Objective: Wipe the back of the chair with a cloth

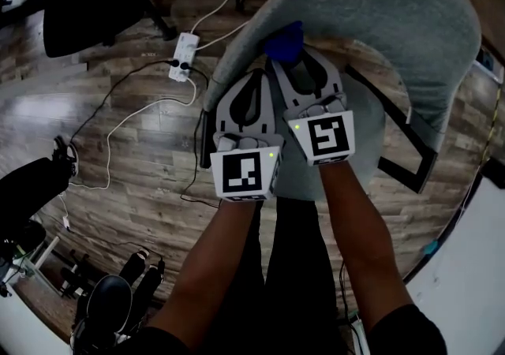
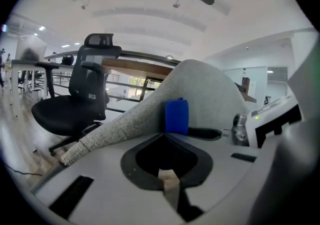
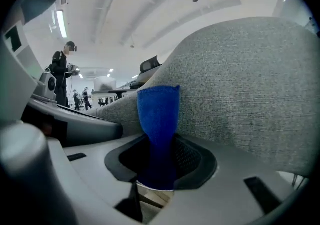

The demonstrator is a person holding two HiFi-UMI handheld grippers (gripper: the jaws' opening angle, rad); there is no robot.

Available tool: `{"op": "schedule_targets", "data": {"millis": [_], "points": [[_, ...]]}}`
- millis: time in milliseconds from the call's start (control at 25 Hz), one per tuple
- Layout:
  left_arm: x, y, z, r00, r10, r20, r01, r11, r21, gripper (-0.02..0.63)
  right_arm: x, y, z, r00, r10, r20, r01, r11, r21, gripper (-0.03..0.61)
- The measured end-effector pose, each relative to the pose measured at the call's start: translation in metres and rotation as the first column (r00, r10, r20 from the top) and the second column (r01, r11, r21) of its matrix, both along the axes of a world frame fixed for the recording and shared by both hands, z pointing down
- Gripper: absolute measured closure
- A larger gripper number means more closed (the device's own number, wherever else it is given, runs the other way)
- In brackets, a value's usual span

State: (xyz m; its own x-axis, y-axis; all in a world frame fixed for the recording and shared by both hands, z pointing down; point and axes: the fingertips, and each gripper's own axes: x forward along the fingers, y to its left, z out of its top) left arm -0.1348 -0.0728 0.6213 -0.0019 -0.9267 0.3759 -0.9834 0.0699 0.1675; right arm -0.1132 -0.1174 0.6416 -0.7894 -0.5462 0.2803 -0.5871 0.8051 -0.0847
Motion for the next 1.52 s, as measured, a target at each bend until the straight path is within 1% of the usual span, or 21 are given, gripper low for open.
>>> {"op": "schedule_targets", "data": {"millis": [80,360,440,680,920,1040,1160,1360,1520], "points": [[-0.003,-0.002,0.002,1.0,-0.007,0.008,0.007,1.0,-0.005,0.611,-0.002,-0.003,0.001,1.0,-0.001,0.005,0.001,1.0,0.0,0.443],[0.012,-0.011,0.009,0.999,0.035,-0.002,-0.035,0.999,-0.014,0.611,0.005,-0.017,0.003,0.999,0.038,0.032,-0.039,0.999,0.018,0.443],[0.016,-0.016,0.011,0.998,0.054,0.011,-0.054,0.998,-0.014,0.611,0.013,-0.025,0.005,0.996,0.077,0.04,-0.078,0.997,0.015,0.443],[0.033,-0.031,0.01,0.995,0.096,-0.005,-0.096,0.995,-0.023,0.611,0.043,-0.043,0.008,0.981,0.187,0.051,-0.187,0.982,-0.009,0.443],[0.048,-0.052,0.012,0.987,0.162,0.005,-0.162,0.987,-0.015,0.611,0.067,-0.057,0.009,0.965,0.255,0.061,-0.254,0.967,-0.015,0.443],[0.057,-0.062,0.013,0.978,0.206,0.035,-0.206,0.978,-0.002,0.611,0.088,-0.059,0.018,0.963,0.27,0.022,-0.27,0.963,-0.029,0.443],[0.065,-0.069,0.012,0.972,0.229,0.051,-0.229,0.973,-0.003,0.611,0.107,-0.066,0.019,0.951,0.308,0.02,-0.308,0.951,-0.015,0.443],[0.083,-0.081,0.014,0.954,0.292,0.068,-0.293,0.956,0.01,0.611,0.13,-0.072,0.021,0.927,0.375,0.021,-0.375,0.927,-0.007,0.443],[0.1,-0.085,0.018,0.946,0.319,0.059,-0.32,0.948,-0.001,0.611,0.155,-0.072,0.025,0.905,0.426,-0.005,-0.426,0.905,-0.011,0.443]]}}
